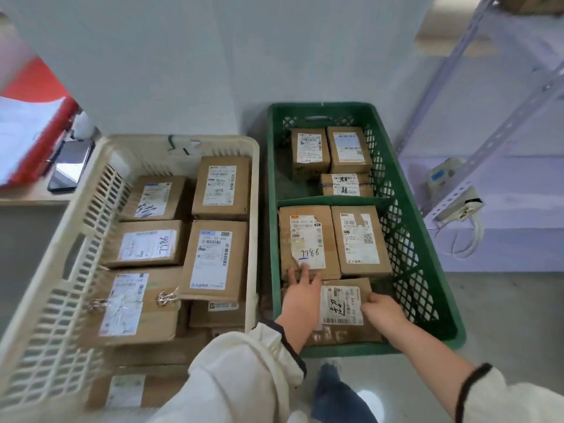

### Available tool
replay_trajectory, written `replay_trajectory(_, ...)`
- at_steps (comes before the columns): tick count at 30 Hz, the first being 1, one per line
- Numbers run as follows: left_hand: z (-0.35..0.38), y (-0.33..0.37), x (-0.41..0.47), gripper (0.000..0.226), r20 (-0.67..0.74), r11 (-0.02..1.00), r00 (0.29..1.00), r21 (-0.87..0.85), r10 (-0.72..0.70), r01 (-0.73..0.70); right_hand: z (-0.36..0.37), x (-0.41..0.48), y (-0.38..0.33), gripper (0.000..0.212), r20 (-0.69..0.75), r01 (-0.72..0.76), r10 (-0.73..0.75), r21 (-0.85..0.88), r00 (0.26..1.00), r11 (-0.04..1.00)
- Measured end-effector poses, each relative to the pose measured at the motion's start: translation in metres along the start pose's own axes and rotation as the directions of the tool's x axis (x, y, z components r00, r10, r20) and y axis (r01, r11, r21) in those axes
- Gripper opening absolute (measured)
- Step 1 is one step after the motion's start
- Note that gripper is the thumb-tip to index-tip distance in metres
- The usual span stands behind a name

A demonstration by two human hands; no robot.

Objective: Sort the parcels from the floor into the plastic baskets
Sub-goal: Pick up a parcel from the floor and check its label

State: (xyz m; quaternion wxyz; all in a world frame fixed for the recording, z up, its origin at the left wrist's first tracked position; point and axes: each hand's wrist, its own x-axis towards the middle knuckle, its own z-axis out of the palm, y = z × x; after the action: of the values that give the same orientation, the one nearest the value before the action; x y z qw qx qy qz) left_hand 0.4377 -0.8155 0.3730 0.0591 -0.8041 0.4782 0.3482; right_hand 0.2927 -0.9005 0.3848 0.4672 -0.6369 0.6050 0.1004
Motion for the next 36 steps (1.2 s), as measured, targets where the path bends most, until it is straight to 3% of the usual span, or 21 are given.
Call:
replay_trajectory(3, -0.001, 0.001, -0.003, 0.092, -0.001, 1.000, 1.000, 0.010, 0.008, -0.008, 0.003, -0.001, 0.001, 0.041, -0.035, 0.008, -0.011, -0.061, 0.999, 0.998)
replay_trajectory(6, -0.006, 0.002, -0.013, 0.087, 0.025, 0.999, 1.000, -0.036, 0.008, -0.007, -0.002, -0.011, -0.003, 0.030, -0.033, 0.033, -0.034, -0.019, 0.999, 0.999)
replay_trajectory(9, -0.027, 0.015, -0.037, 0.070, 0.042, 0.977, 0.997, -0.207, 0.069, -0.059, -0.008, -0.028, -0.012, 0.018, -0.200, 0.251, -0.258, -0.061, 0.945, 0.966)
replay_trajectory(11, -0.043, 0.013, -0.062, 0.066, -0.038, 0.835, 0.990, -0.534, 0.133, -0.132, -0.005, -0.049, -0.024, 0.027, -0.269, 0.375, -0.379, -0.069, 0.885, 0.924)
replay_trajectory(13, -0.060, -0.010, -0.099, 0.060, -0.191, 0.681, 0.972, -0.695, 0.133, -0.230, 0.002, -0.075, -0.038, 0.037, -0.245, 0.436, -0.421, 0.009, 0.874, 0.900)
replay_trajectory(16, -0.070, -0.083, -0.150, 0.041, -0.327, 0.576, 0.941, -0.788, -0.090, -0.219, 0.026, -0.118, -0.061, 0.036, -0.129, 0.546, -0.541, 0.004, 0.831, 0.838)
replay_trajectory(18, -0.060, -0.141, -0.168, 0.031, -0.266, 0.491, 0.895, -0.869, -0.359, -0.061, 0.054, -0.141, -0.078, 0.032, -0.001, 0.579, -0.579, 0.009, 0.815, 0.815)
replay_trajectory(20, -0.043, -0.196, -0.172, 0.028, -0.123, 0.305, 0.799, -0.949, -0.589, 0.078, 0.090, -0.150, -0.099, 0.027, 0.133, 0.523, -0.532, 0.096, 0.836, 0.847)
replay_trajectory(21, -0.033, -0.219, -0.171, 0.030, -0.002, 0.137, 0.756, -0.984, -0.655, 0.116, 0.111, -0.150, -0.110, 0.026, 0.212, 0.413, -0.446, 0.182, 0.869, 0.892)
replay_trajectory(23, -0.015, -0.256, -0.172, 0.033, 0.267, -0.253, 0.715, -0.959, -0.647, 0.129, 0.151, -0.146, -0.138, 0.031, 0.396, 0.052, -0.199, 0.351, 0.896, 0.935)
replay_trajectory(24, -0.007, -0.271, -0.173, 0.036, 0.367, -0.392, 0.698, -0.910, -0.615, 0.133, 0.169, -0.142, -0.150, 0.034, 0.469, -0.104, -0.093, 0.377, 0.878, 0.920)
replay_trajectory(26, 0.009, -0.294, -0.173, 0.046, 0.482, -0.540, 0.666, -0.830, -0.570, 0.138, 0.199, -0.130, -0.163, 0.040, 0.504, -0.214, -0.014, 0.392, 0.863, 0.895)
replay_trajectory(31, 0.022, -0.340, -0.160, 0.056, 0.464, -0.650, 0.723, -0.759, -0.512, 0.027, 0.242, -0.089, -0.185, 0.047, 0.417, -0.348, 0.125, 0.517, 0.900, 0.782)
replay_trajectory(34, 0.021, -0.351, -0.157, 0.042, 0.328, -0.589, 0.831, -0.808, -0.449, 0.000, 0.250, -0.073, -0.184, 0.045, 0.377, -0.354, 0.146, 0.573, 0.915, 0.739)
replay_trajectory(36, 0.020, -0.358, -0.154, 0.029, 0.320, -0.581, 0.847, -0.814, -0.425, 0.016, 0.252, -0.069, -0.182, 0.044, 0.362, -0.350, 0.144, 0.606, 0.921, 0.714)
